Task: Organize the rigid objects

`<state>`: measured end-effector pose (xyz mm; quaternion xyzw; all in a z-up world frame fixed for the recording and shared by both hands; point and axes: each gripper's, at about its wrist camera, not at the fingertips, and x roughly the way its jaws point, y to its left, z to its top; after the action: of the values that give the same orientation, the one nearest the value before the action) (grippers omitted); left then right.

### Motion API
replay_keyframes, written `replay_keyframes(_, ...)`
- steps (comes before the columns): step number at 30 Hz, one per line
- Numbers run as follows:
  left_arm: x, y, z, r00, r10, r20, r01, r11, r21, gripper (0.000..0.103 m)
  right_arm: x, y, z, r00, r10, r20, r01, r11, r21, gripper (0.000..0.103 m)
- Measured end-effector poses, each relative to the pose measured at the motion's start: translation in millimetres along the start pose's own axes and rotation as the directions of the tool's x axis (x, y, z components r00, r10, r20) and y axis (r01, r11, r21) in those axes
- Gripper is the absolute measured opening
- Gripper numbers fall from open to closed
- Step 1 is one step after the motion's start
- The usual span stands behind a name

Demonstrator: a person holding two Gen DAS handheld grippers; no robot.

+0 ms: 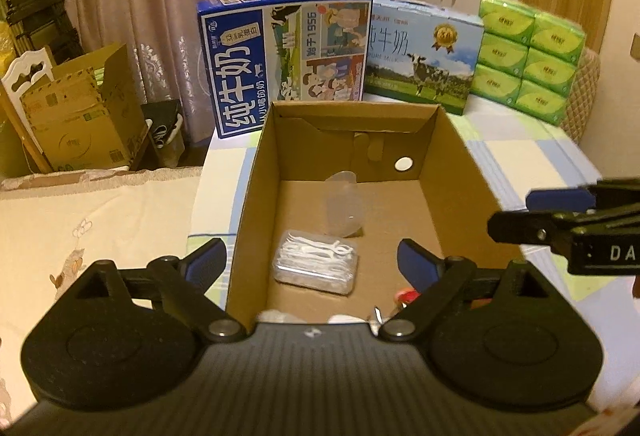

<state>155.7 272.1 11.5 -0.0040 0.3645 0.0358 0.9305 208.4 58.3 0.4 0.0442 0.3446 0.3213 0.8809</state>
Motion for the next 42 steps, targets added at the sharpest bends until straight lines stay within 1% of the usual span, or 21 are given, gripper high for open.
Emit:
replay_keyframes(5, -31.2, -4.8, -14.8, 1.000, -0.007, -0.005, 0.007, 0.999, -0.037, 0.091, -33.7, 4.2, -16.4, 1.000, -0.019, -0.012, 0.020, 0.999, 0.035, 0.063)
replay_keyframes(10, -64.9, -14.4, -33.8, 1.000, -0.014, -0.024, 0.012, 0.999, -0.046, 0.091, -66.7, 16.6, -37.1, 0.997, -0.073, -0.033, 0.074, 0.996, 0.048, 0.066)
replay_keyframes(17, -108.3, -31.1, -57.6, 1.000, 0.021, -0.023, -0.022, 0.998, -0.055, 0.091, -107.8, 32.7, -65.6, 0.992, -0.120, -0.038, 0.122, 0.991, 0.051, 0.068)
replay_keyframes(20, -119.6, -35.4, -66.3, 1.000, -0.007, -0.030, 0.005, 0.997, -0.081, 0.091, -121.6, 37.4, -74.5, 0.991, -0.128, -0.039, 0.130, 0.990, 0.055, 0.069)
replay_keyframes(25, -132.0, -48.0, -77.7, 0.999, -0.013, -0.038, 0.010, 0.997, -0.073, 0.091, -137.9, 41.6, -86.3, 0.989, -0.142, -0.043, 0.145, 0.988, 0.061, 0.069)
replay_keyframes(29, -137.2, -56.6, -84.2, 0.999, -0.020, -0.038, 0.017, 0.996, -0.092, 0.091, -145.5, 43.1, -95.6, 0.987, -0.150, -0.056, 0.153, 0.986, 0.062, 0.069)
replay_keyframes(33, -137.4, -62.9, -90.4, 0.998, -0.026, -0.049, 0.021, 0.995, -0.102, 0.091, -148.7, 42.5, -104.2, 0.984, -0.163, -0.065, 0.167, 0.984, 0.058, 0.070)
replay_keyframes(36, -137.3, -68.6, -94.9, 0.998, -0.014, -0.053, 0.009, 0.996, -0.088, 0.091, -149.4, 41.3, -109.5, 0.982, -0.172, -0.073, 0.176, 0.983, 0.056, 0.070)
replay_keyframes(42, -137.5, -73.9, -100.3, 0.998, -0.013, -0.062, 0.008, 0.997, -0.074, 0.091, -148.9, 37.1, -117.0, 0.978, -0.191, -0.088, 0.196, 0.979, 0.056, 0.070)
